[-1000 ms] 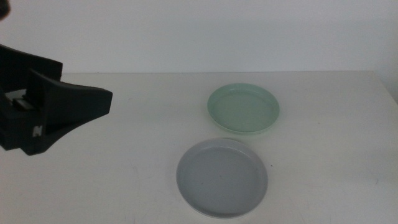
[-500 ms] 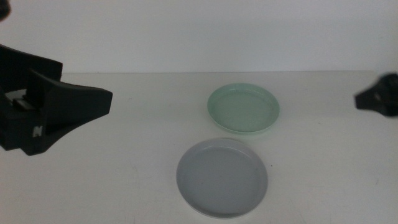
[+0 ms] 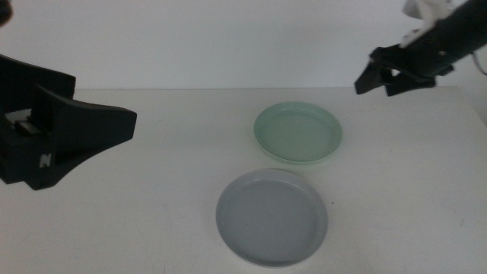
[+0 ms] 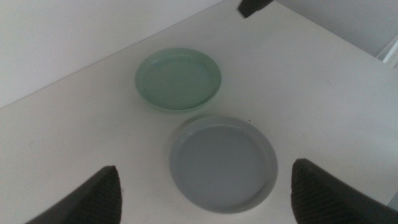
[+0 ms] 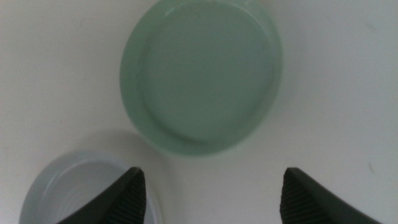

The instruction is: Stack the three bowls on top of each other.

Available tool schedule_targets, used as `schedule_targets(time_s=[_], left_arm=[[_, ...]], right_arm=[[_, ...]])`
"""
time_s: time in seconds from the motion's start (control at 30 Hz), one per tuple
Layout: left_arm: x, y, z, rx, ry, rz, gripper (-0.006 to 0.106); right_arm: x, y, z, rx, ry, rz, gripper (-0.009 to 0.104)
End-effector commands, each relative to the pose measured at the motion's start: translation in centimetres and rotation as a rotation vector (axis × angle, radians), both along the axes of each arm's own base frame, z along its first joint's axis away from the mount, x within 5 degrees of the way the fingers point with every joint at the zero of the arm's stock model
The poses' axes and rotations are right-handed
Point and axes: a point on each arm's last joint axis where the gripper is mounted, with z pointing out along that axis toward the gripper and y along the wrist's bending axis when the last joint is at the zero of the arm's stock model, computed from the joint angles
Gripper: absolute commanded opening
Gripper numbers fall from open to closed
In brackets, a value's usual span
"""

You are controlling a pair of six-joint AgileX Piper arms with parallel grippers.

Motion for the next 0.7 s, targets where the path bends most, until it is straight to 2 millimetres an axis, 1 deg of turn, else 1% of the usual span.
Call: schedule_targets(time_s=[0.0,0.03,0.13,0.27,0.5,0.67], left_arm=[[0.0,0.0,1.3,-0.068,-0.062,0.019,0.105],[0.0,0.0,1.3,-0.068,-0.062,0.019,0.105],[0.0,0.0,1.3,-0.068,-0.062,0.019,0.105],[0.0,0.0,1.3,-0.068,-0.062,0.019,0.105],[0.0,0.0,1.3,-0.068,-0.062,0.019,0.105],[0.0,0.0,1.3,-0.068,-0.062,0.019,0.105]], right_arm=[[1.2,0.8,2.4,0.027,-0.093,0.019,0.055],[1.8,1.1,2.4,0.028,-0.103,0.025,0.055],[3.7,1.6,1.6,0.047,-0.106,0.028,0.055],[5.7,1.7,-0.1,0.049,-0.105,0.018,0.055],[8.6,1.8,-4.4,0.038,-0.026,-0.012,0.054],[10.1,1.5,-7.8,0.001,0.034,-0.057,0.050]])
